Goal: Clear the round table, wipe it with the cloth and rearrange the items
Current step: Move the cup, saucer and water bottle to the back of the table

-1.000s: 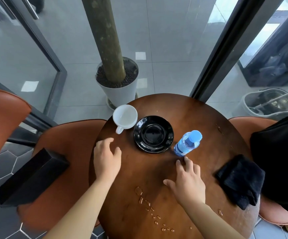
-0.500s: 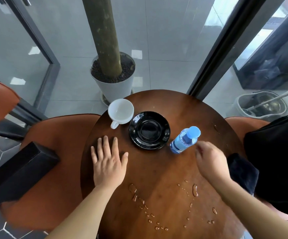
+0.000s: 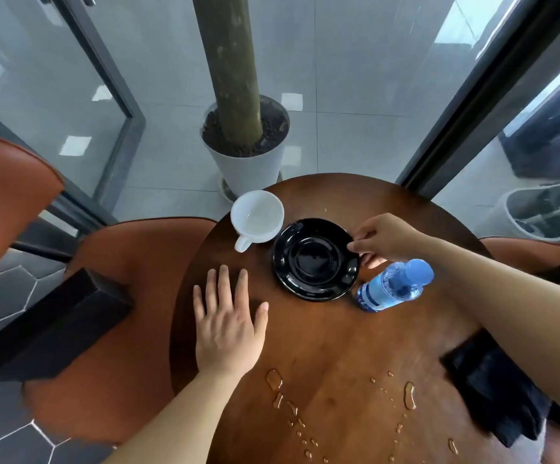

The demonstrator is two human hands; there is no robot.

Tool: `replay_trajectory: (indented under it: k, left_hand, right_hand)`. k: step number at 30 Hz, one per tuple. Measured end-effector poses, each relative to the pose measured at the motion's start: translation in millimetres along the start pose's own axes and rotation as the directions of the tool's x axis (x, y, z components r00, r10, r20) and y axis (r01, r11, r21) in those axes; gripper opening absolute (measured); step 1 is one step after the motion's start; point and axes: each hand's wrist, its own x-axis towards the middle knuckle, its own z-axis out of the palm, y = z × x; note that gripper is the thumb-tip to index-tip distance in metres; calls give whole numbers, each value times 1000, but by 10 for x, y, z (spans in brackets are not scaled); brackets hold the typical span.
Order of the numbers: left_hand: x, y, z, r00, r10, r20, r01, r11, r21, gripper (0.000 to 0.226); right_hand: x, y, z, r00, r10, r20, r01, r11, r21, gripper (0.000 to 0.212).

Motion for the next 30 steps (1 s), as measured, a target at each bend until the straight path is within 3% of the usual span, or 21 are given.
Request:
replay_trajectory:
  k: [5, 8, 16, 26, 30]
  left_hand:
    - [0, 5, -6, 1000, -4, 3, 4, 1000, 9, 68]
    - [3, 13, -17, 1000, -9, 13, 9, 1000, 14, 68]
    - [9, 8, -24, 999, -16, 28, 16, 1000, 18, 68]
    - [5, 13, -9, 1000, -13, 21, 12, 1000, 21, 68]
    - [1, 16, -10, 1000, -16, 25, 15, 1000, 21, 68]
  right_hand:
    - [80, 40, 48, 1000, 22, 19, -24, 993, 117, 12]
    - [100, 57, 13, 999, 27, -38, -19, 982, 186, 4]
    - [246, 121, -163, 971, 88, -223, 12, 910, 414, 4]
    - [459, 20, -27, 966, 168, -197, 3, 754, 656, 5]
    - [466, -58, -8, 965, 169, -200, -1, 767, 642, 14]
